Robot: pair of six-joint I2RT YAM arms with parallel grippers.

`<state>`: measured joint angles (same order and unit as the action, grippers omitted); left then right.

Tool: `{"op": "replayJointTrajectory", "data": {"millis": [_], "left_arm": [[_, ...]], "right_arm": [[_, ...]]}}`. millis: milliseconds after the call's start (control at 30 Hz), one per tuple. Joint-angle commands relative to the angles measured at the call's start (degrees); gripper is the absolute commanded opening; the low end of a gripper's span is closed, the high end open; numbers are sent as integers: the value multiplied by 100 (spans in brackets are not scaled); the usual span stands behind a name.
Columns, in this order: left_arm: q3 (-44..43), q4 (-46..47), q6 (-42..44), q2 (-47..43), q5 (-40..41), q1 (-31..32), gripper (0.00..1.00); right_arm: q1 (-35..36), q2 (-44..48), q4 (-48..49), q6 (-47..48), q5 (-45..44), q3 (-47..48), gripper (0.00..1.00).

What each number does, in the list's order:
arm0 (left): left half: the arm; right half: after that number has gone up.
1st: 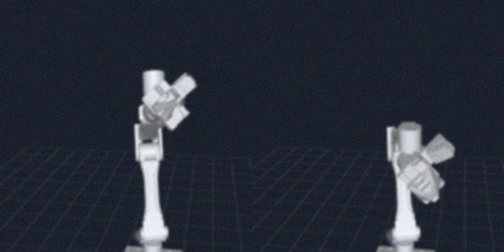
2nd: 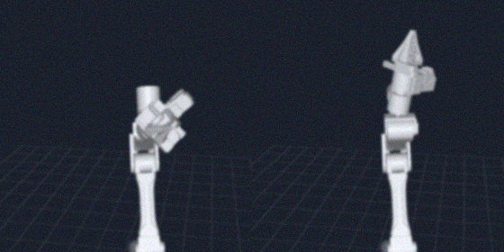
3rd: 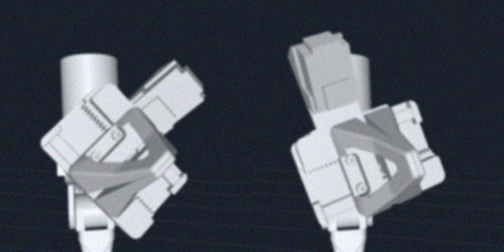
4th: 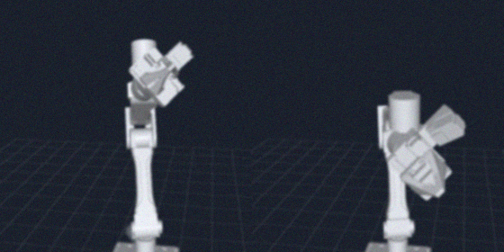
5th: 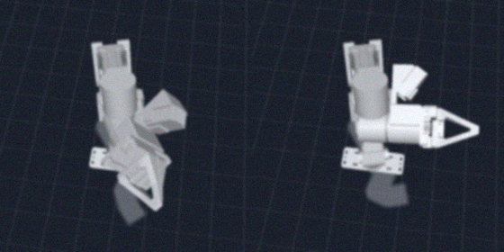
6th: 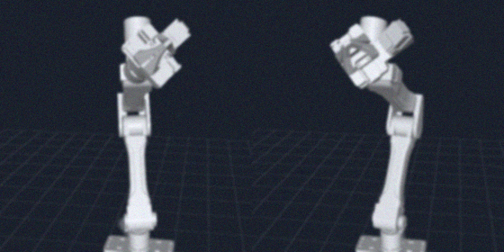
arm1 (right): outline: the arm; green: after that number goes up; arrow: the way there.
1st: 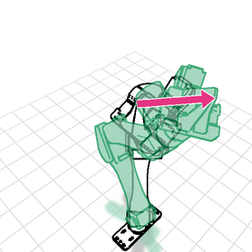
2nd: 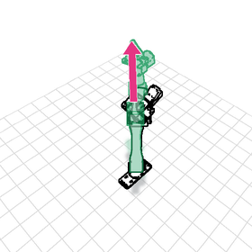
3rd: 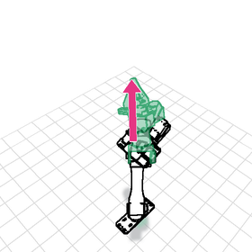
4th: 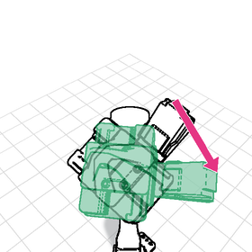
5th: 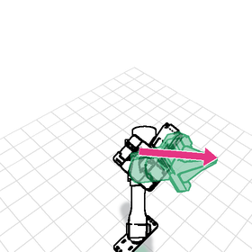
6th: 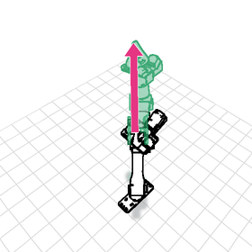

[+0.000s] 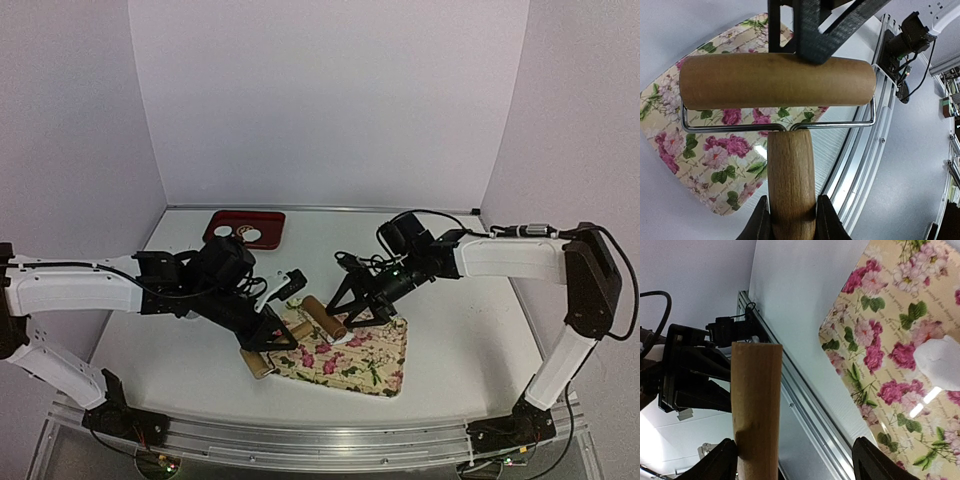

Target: Roll out the dumpling wrappers from the dough

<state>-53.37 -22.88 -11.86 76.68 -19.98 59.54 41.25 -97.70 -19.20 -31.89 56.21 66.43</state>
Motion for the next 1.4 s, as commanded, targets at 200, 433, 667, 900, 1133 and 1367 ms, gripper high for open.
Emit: {"op": "replayJointTrajectory", "data": {"millis": [200, 433, 667, 900, 1133, 1367], "left_arm": [[-872, -199, 792, 546, -3, 332, 0], [-946, -119, 889, 585, 299, 347, 0], [-558, 412, 93, 87, 1001, 302, 51], [-273, 1206, -1512, -547, 220, -553, 91], [216, 2330, -3023, -1056, -300, -1586, 96], [435, 3386, -3871, -1293, -883, -1902, 98]], "right_arm": [[372, -245, 638, -893, 1207, 113, 62], [458, -241, 1179, -1413, 1196, 56, 39], [454, 56, 1519, -1709, 516, -14, 0], [362, 823, 2285, -1971, -407, -203, 0], [111, 1413, 3337, -2268, -533, -139, 0], [97, 1563, 3914, -2510, -374, 101, 0]]}}
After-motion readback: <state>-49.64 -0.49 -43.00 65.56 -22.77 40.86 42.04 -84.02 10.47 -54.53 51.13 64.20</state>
